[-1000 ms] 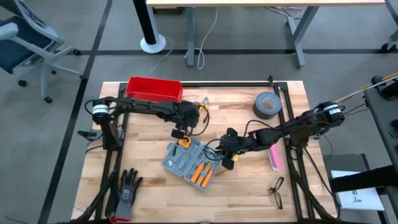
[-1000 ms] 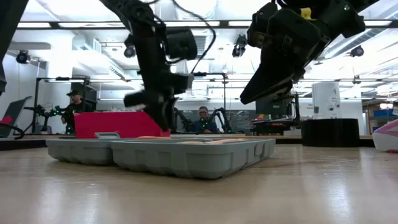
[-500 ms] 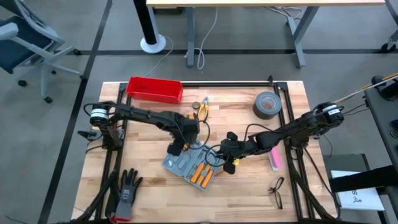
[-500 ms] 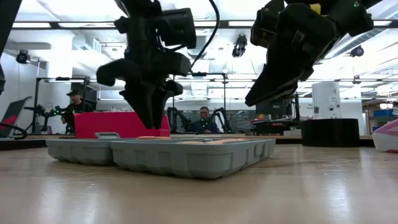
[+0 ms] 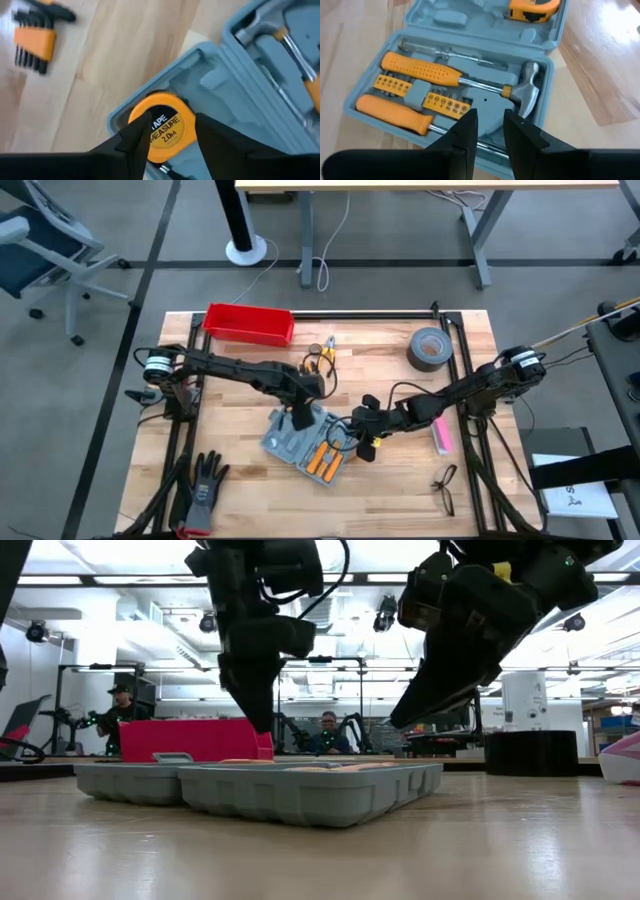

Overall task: Prefit tool cases
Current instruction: Remove the tape measure from the gray toolbox

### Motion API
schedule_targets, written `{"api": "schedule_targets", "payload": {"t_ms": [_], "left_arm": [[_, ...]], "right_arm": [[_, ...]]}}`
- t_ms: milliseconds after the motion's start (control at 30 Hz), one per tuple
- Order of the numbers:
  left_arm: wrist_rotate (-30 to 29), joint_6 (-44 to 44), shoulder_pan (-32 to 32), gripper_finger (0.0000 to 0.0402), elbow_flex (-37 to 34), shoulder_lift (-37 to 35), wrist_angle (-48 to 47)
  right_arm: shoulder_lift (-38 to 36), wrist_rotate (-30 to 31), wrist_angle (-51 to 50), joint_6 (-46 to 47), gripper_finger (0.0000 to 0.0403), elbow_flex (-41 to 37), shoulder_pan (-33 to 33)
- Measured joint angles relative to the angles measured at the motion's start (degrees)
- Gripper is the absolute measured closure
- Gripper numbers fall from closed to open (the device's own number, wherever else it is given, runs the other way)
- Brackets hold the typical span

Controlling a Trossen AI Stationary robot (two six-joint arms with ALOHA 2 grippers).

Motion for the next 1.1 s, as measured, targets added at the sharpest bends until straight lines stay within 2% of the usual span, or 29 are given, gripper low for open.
{"api": "schedule_targets", "payload": {"t_ms": [267,567,833,1100], "left_arm": [[0.4,-6.4,0.9,0.0164,0.0,1.6,-0.5],[2.5,-7.7,1.3,0.0094,-0.1,5.0,-0.2],[2.7,-8.3,1.4,0.0086,0.2,7.8,-0.3],[3.0,-5.9,1.4,0.0096,0.2,9.9,-0.5]], "right_arm": [[-0.1,0.3,0.2,-0.8,0.0344,0.0,0.0],[-0.1,0.5,0.5,-1.7,0.0345,0.0,0.0],[-0.1,0.9,1.6,-2.0,0.0334,0.0,0.0],[-0.1,0.9,2.1,-2.0,0.0347,0.0,0.0]]}}
